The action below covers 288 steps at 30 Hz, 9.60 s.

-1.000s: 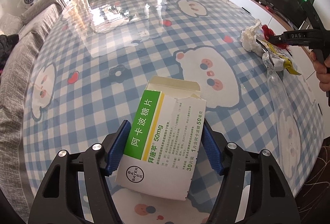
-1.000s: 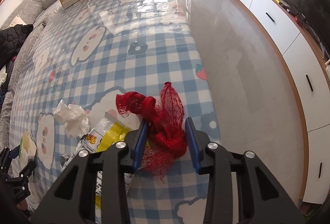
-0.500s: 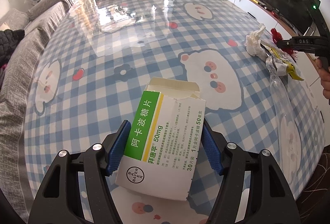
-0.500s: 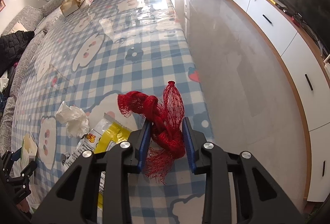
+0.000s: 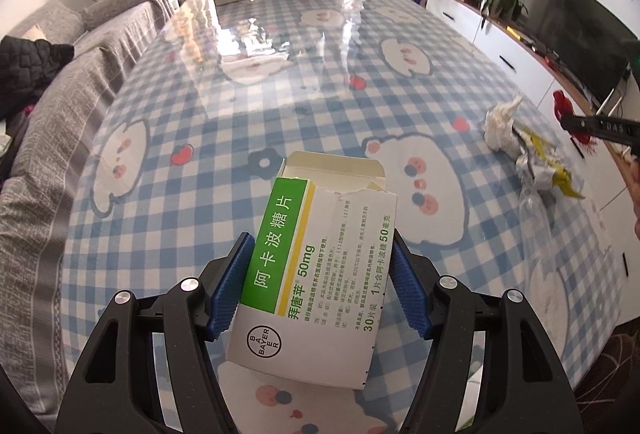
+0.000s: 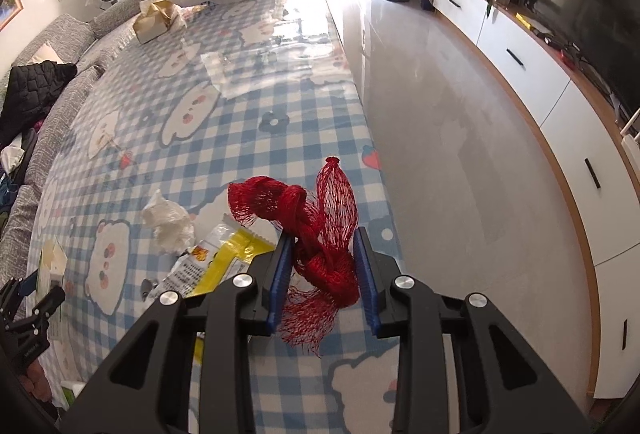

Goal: Collect trash
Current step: 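Lift the medicine box and red net and carry both toward the black bin, then open the left tool to drop the white medicine box into the bin, then open the right tool to drop the red mesh net into the bin, then move both open tools back over the table, then close the left tool on the white pill bottle while the right tool grips the tissue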

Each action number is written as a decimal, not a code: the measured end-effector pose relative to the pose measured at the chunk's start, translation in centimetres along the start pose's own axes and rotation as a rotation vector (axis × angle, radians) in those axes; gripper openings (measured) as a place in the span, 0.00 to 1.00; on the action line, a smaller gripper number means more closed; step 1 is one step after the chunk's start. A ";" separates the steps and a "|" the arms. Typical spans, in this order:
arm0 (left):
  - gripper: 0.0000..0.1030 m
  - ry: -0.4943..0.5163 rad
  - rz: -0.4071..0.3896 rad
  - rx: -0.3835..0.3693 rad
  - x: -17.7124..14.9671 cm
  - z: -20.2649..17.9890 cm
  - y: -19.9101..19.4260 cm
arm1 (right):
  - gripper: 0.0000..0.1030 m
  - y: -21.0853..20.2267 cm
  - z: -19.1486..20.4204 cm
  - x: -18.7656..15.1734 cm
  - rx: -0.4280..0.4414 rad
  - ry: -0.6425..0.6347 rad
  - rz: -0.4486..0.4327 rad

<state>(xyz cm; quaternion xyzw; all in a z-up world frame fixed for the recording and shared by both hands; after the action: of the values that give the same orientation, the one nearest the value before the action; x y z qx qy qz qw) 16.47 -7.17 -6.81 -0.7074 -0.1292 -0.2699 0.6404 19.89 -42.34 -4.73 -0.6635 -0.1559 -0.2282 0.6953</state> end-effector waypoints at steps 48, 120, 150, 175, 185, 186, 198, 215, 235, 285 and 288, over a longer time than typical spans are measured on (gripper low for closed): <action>0.62 -0.164 -0.077 -0.033 -11.3 -3.0 -15.6 | 0.28 -16.8 7.0 -16.2 0.109 -0.112 -0.146; 0.62 -0.306 0.267 0.002 -32.1 -7.2 -7.3 | 0.30 -9.1 13.2 -38.0 0.053 -0.132 0.289; 0.94 -0.275 0.238 0.029 -31.4 -5.8 -8.8 | 0.31 -12.2 11.4 -36.5 0.070 -0.130 0.226; 0.94 -0.262 0.216 0.022 -31.0 -3.0 -10.3 | 0.49 -8.2 15.6 -37.7 0.116 -0.210 0.311; 0.94 -0.264 0.195 0.017 -30.3 -3.0 -11.2 | 0.79 -12.0 14.2 -35.3 0.137 -0.166 0.231; 0.94 -0.262 0.191 0.017 -30.1 -3.0 -11.4 | 0.80 -12.6 14.1 -34.8 0.137 -0.163 0.212; 0.94 -0.244 0.129 0.010 -27.0 -3.5 -13.6 | 0.91 -17.2 13.4 -30.5 0.131 -0.150 0.040; 0.94 -0.205 0.045 0.013 -20.1 -4.9 -14.1 | 0.91 -18.2 10.5 -22.6 0.042 -0.192 -0.120; 0.94 -0.206 0.056 0.029 -13.4 -5.4 -9.8 | 0.91 -14.0 8.6 -10.6 -0.031 -0.186 -0.189; 0.87 -0.276 0.091 -0.004 -8.1 -8.1 -0.5 | 0.53 3.4 11.5 1.4 0.135 -0.174 0.031; 0.83 -0.278 0.086 0.005 -8.0 -7.9 -0.6 | 0.48 3.9 11.6 1.2 0.140 -0.172 0.042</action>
<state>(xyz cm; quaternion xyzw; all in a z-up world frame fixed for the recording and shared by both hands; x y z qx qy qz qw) 7.85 -13.53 -10.45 -0.7411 -0.1871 -0.1412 0.6291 23.99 -30.91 -6.59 -0.6336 -0.2167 -0.1441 0.7286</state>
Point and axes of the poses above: each gripper's, at about its wrist camera, not at the fingertips, and y roughly the way its jaws point, z to its left, x to its top, the point moved 2 cm from there along y, roughly the way its jaws point, and after that the axes turned 3 degrees about -y, right-handed, at the moved point
